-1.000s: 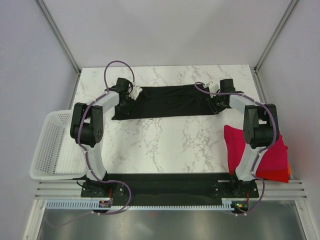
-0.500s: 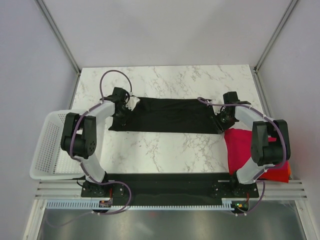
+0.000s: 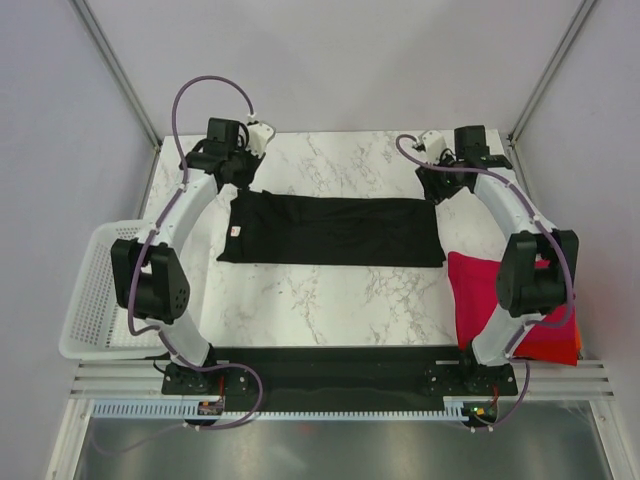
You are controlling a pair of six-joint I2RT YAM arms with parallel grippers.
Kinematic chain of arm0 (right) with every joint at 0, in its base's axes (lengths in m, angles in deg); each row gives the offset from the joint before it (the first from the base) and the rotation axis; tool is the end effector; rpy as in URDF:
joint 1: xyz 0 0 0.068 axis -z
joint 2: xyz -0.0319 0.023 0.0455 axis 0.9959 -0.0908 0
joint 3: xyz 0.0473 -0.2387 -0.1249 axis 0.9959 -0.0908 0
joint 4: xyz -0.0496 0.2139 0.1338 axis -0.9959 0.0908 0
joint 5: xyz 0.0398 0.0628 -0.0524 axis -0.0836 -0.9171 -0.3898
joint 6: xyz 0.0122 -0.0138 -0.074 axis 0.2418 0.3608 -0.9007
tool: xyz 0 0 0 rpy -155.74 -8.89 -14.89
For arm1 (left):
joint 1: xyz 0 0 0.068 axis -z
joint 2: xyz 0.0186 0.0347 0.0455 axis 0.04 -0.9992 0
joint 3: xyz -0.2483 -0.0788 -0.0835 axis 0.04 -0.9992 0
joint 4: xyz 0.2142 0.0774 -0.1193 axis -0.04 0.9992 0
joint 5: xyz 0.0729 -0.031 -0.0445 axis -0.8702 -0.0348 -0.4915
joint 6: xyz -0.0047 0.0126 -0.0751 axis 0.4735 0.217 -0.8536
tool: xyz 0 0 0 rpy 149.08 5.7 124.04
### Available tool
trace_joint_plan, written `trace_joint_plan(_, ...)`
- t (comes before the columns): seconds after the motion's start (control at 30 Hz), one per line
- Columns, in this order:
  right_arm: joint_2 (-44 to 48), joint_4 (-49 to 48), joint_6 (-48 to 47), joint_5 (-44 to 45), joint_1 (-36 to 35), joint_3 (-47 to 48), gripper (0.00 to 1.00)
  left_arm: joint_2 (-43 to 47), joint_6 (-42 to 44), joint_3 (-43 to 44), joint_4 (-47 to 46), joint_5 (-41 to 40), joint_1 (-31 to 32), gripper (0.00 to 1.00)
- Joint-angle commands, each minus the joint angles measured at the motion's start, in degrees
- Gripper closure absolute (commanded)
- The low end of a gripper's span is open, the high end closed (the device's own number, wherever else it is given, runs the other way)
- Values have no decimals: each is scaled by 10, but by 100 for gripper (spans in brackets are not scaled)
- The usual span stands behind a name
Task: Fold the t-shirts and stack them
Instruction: Fold the tshirt
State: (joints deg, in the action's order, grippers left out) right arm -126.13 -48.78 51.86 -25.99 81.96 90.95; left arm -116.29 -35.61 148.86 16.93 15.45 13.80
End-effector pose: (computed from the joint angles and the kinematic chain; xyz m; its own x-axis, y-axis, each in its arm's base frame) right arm 0.3845 0.0346 0.2550 -0.5705 -0.5547 -0.6057 -0.5959 0.7870 -0.1596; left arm 0.3926 -0.0846 0.2943 -0.5307 0.5233 -0.6668 0.5085 0.8259 0.2434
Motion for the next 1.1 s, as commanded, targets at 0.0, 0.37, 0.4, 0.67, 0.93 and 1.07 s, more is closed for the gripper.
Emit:
trace_joint_plan(0.0, -71, -17, 29, -48, -1, 62, 43, -61, -16, 30, 1, -3, -14, 71)
trace_joint_plan(0.37, -129, -38, 48, -73, -18, 119, 42, -239, -43, 187, 28, 74, -47, 63)
trace_joint_plan(0.4, -129, -37, 47, -84, -21, 115, 42, -250, -41, 196, 29, 78, -47, 63)
trace_joint_plan(0.67, -116, -37, 31, -86, -46, 44, 42, -313, -55, 252, 33, 119, -47, 64)
trace_joint_plan(0.93, -119, -43, 43, -82, -49, 34, 42, -335, -68, 260, 37, 149, -47, 62)
trace_joint_plan(1.07, -122, -43, 44, -77, -53, 38, 42, -357, -71, 279, 38, 147, -47, 63)
